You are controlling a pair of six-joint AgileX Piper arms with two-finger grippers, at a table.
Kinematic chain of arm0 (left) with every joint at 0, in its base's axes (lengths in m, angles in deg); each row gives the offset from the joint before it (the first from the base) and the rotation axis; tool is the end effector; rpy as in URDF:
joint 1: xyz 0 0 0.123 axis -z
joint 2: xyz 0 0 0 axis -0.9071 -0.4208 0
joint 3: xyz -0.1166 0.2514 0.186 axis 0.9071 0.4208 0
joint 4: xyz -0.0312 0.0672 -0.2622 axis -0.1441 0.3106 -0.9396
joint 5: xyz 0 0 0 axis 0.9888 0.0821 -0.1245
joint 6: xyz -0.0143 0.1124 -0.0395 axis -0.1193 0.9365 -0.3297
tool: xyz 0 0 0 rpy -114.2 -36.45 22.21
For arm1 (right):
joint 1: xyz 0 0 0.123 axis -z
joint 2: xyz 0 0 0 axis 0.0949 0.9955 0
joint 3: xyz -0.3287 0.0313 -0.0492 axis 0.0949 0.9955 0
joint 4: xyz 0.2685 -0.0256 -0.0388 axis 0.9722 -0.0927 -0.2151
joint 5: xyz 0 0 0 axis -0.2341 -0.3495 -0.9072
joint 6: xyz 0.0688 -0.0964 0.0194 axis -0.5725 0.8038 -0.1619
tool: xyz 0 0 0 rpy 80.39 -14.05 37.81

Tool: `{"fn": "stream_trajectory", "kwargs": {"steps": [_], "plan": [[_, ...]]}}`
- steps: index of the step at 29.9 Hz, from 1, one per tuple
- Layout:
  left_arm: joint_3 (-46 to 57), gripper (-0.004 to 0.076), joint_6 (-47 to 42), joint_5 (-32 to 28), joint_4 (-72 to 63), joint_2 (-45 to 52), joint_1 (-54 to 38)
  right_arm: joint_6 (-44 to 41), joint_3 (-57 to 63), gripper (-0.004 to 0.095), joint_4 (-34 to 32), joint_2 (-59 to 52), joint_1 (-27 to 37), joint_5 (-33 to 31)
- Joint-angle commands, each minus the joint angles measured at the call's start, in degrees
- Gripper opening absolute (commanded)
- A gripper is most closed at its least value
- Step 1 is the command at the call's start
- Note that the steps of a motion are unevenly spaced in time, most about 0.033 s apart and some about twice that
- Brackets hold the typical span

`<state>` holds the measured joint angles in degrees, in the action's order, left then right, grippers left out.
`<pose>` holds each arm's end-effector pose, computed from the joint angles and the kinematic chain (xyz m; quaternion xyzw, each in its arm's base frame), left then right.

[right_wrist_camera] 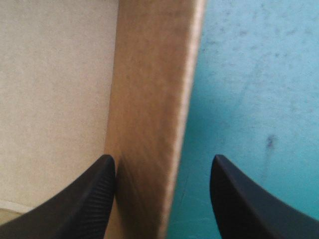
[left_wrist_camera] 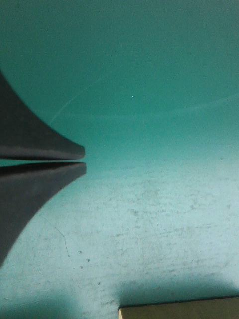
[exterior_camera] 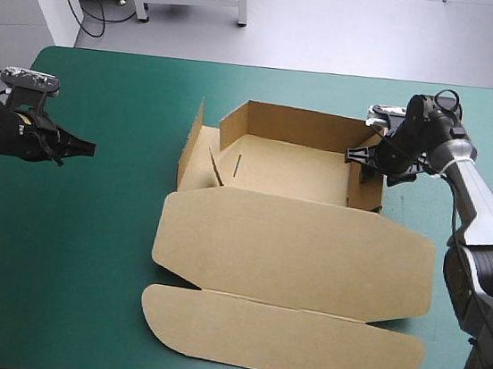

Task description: Fold the box

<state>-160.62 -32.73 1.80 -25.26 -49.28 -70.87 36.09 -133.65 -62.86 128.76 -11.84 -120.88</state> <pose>0.3038 0.0240 0.3860 0.0304 0.9454 0.0137 0.3241 0.4673 0.0629 0.2801 -0.0316 0.9899 0.0543 0.1269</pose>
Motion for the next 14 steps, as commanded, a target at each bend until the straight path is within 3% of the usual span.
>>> {"fn": "stream_trajectory", "kwargs": {"steps": [1, 7, 11, 14], "plan": [[-1.6, -0.0008, 0.1, -2.2, -0.8, 1.6, -0.1, 0.1, -1.2, 0.0526, 0.1, -2.2, 0.1, 2.5], [-1.6, -0.0008, 0.1, -2.2, -0.5, 1.6, -0.1, 1.3, -1.2, 0.0476, 1.9, -2.2, 0.1, 3.3], [-1.6, -0.0010, 0.1, -2.2, -0.5, 1.6, -0.1, 1.3, -1.2, 0.0277, 1.9, -1.9, 0.1, 3.0], [-1.6, -0.0010, 0.1, -2.2, -0.5, 1.6, -0.1, 1.3, -1.2, 0.0062, 2.1, -1.9, 0.1, 2.9]]}}
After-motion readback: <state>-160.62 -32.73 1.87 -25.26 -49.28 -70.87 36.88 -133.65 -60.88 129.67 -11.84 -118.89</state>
